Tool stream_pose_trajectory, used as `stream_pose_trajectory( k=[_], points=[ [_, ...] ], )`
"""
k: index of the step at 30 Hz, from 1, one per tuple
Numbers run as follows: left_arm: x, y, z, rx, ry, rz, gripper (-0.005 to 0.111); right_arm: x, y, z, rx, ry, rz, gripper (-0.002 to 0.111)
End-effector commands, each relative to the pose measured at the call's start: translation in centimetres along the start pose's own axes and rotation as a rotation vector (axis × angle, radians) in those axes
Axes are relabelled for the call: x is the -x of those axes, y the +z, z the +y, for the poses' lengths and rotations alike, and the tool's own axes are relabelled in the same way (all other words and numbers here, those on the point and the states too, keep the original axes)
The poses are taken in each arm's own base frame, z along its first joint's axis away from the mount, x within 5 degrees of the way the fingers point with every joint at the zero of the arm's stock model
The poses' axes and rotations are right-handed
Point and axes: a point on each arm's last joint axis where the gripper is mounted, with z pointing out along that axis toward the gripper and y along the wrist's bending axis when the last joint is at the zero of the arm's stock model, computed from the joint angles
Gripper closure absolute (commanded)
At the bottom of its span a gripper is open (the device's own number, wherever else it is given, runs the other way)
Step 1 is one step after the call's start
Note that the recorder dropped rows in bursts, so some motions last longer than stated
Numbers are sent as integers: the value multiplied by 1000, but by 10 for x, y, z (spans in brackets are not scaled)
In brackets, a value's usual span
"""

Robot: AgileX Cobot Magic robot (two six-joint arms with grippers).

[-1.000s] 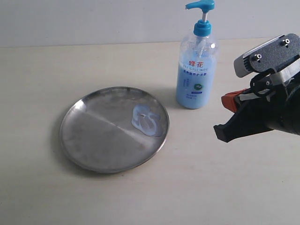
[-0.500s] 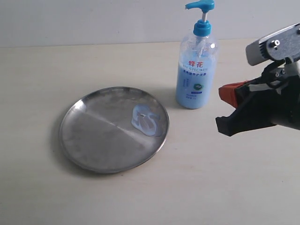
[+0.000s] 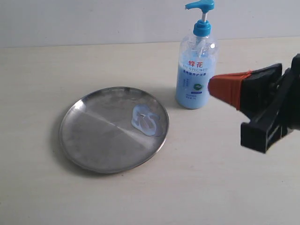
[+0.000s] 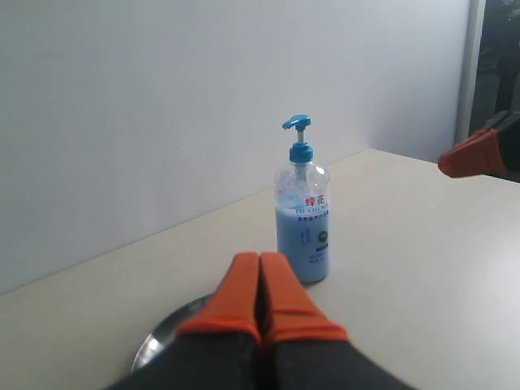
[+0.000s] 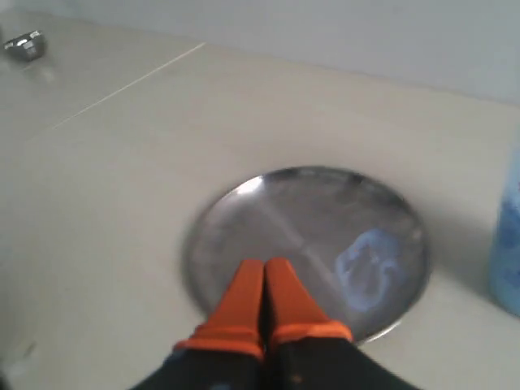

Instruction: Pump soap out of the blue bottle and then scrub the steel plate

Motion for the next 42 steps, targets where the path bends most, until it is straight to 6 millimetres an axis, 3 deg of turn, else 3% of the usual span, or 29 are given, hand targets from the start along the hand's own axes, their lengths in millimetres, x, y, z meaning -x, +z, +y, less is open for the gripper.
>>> stream_pose_trajectory(
  k=[1,5,10,24,42],
  points=[
    [0,0,0,-2,-35,-16,107,4,-12,15,115,-20,270,108],
    [0,0,0,-2,-37,-14,107,16,-26,3,-72,-64,405,108],
    [0,0,0,-1,-35,-14,107,17,-43,-13,-292,-137,402,108],
    [-4,4,0,6,-36,-35,107,-20,-92,0,-312,-213,-79,108],
    [-3,4,0,7,-33,-37,107,-23,-97,1,-320,-236,-114,108]
  ],
)
